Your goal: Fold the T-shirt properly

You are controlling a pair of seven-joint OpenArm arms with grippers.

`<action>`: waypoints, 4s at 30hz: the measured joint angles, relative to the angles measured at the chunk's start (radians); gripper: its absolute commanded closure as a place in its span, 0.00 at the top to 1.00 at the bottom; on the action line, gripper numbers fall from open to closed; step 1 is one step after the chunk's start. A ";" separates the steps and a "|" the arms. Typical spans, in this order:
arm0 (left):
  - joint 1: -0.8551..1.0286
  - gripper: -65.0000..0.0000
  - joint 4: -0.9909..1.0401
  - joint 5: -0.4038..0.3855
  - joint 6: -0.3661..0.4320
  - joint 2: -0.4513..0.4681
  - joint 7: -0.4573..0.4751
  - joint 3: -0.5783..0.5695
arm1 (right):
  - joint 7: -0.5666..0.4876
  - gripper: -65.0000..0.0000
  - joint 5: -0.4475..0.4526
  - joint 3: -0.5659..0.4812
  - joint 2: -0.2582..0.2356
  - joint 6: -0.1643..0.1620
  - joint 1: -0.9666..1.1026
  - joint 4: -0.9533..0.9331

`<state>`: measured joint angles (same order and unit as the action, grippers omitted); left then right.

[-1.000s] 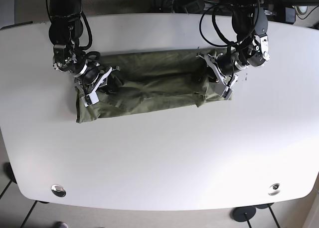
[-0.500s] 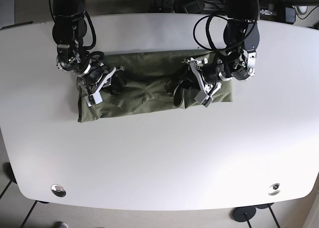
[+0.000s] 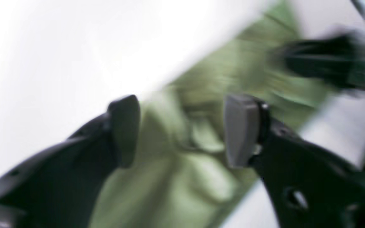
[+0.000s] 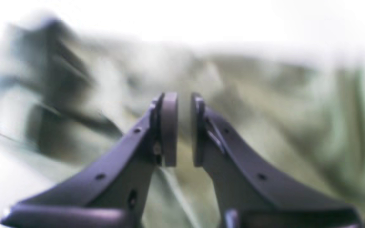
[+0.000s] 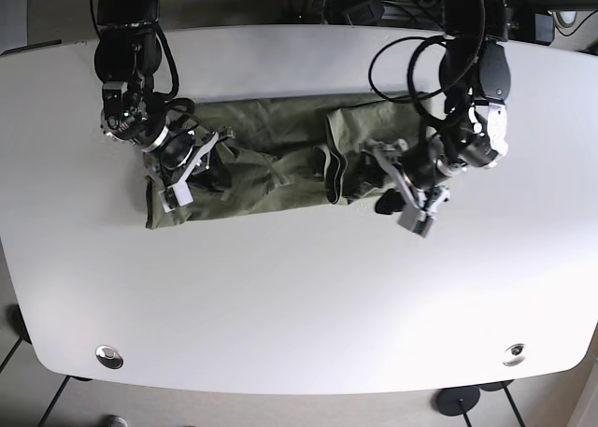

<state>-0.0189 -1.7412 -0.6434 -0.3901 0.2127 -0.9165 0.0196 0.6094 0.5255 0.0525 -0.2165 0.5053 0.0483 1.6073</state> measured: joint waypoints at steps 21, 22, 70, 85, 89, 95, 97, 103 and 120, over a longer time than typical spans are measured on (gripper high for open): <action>0.096 0.16 0.284 0.131 -0.311 0.024 0.102 0.208 | 0.510 0.90 0.339 0.656 -0.081 -0.008 -0.091 -0.360; 0.096 0.16 0.284 0.131 -0.311 0.023 0.102 0.208 | 0.496 0.90 0.341 0.646 -0.068 -0.003 -0.086 -0.362; 0.063 0.16 0.288 0.157 -0.307 -0.098 0.092 0.209 | 0.513 0.03 0.108 -0.124 0.248 -0.050 -0.060 0.322; 0.051 0.16 0.287 0.161 -0.307 -0.098 0.080 0.210 | 0.356 0.73 -0.174 -0.364 0.280 -0.058 -0.171 0.062; 0.036 0.16 0.233 0.176 -0.308 -0.104 0.065 0.248 | 0.356 0.96 -0.196 -0.490 0.288 -0.053 -0.201 0.064; 0.058 0.16 -0.014 0.097 -0.307 -0.090 0.083 0.568 | 0.362 0.96 -0.205 -0.483 0.285 -0.053 -0.185 0.148; 0.090 0.16 -0.011 0.135 -0.306 -0.015 0.057 0.627 | 0.356 0.96 -0.201 -0.472 0.286 -0.052 -0.178 0.176; 0.190 0.16 -0.003 0.120 -0.306 0.126 0.072 0.621 | 0.357 0.96 -0.197 -0.315 0.285 -0.052 -0.140 0.195; 0.180 0.16 -0.036 0.269 -0.307 -0.172 0.076 0.061 | 0.292 0.13 -0.206 -0.153 0.236 -0.049 -0.211 -0.114</action>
<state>0.1608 -1.7775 -0.3740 -0.6968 0.0402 -0.8410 0.0811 0.9012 0.3195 -0.1001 0.0193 0.4564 -0.1631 1.4933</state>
